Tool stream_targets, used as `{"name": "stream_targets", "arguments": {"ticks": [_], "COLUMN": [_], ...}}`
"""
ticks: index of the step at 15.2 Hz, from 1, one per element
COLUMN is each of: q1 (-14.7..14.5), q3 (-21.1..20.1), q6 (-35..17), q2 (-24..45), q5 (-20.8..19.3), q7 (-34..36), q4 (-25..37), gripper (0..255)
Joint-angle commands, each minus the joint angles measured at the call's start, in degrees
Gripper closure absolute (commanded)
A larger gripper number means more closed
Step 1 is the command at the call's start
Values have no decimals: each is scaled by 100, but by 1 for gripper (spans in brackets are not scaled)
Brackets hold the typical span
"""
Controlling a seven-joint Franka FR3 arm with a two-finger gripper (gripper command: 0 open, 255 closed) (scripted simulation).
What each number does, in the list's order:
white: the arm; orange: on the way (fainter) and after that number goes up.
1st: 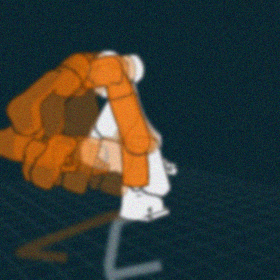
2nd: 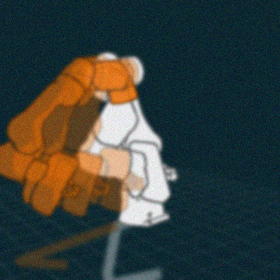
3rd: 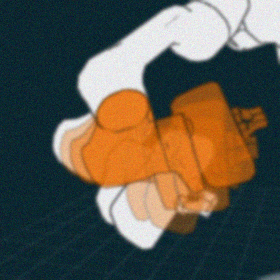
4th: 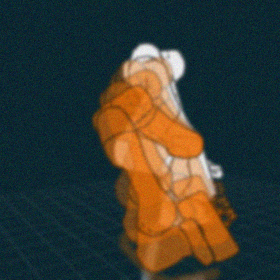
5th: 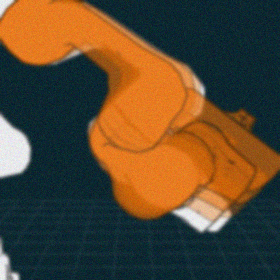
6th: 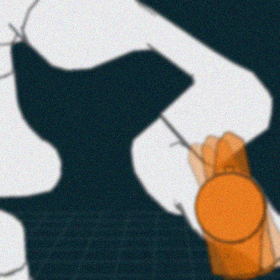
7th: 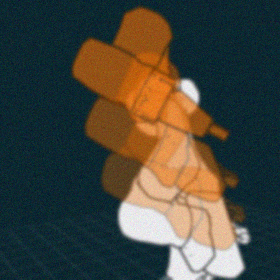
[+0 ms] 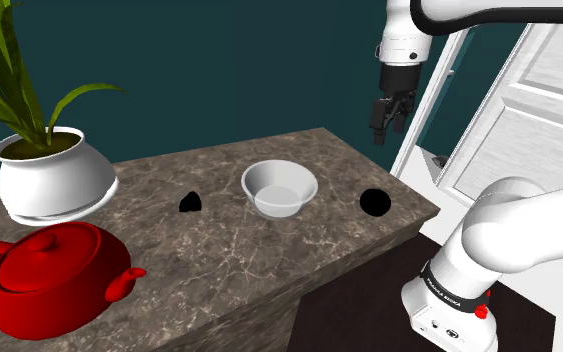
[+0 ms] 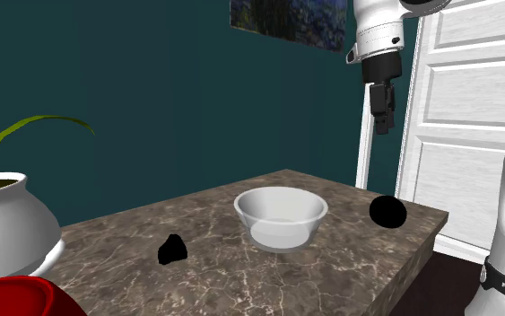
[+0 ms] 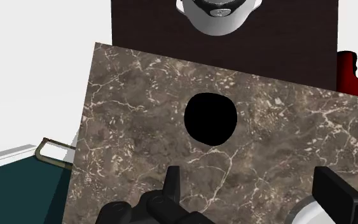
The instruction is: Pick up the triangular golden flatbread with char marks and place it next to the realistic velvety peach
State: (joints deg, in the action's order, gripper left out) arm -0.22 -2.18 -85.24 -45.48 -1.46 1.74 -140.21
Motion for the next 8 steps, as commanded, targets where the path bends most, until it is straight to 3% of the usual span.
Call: {"name": "stream_targets", "arguments": {"ticks": [1,8], "q1": [0,-270], "q3": [0,-573], "q6": [0,-704], "q2": [0,1369], "q5": [0,294], "q7": [0,407], "q4": [0,552], "gripper": [0,0]}}
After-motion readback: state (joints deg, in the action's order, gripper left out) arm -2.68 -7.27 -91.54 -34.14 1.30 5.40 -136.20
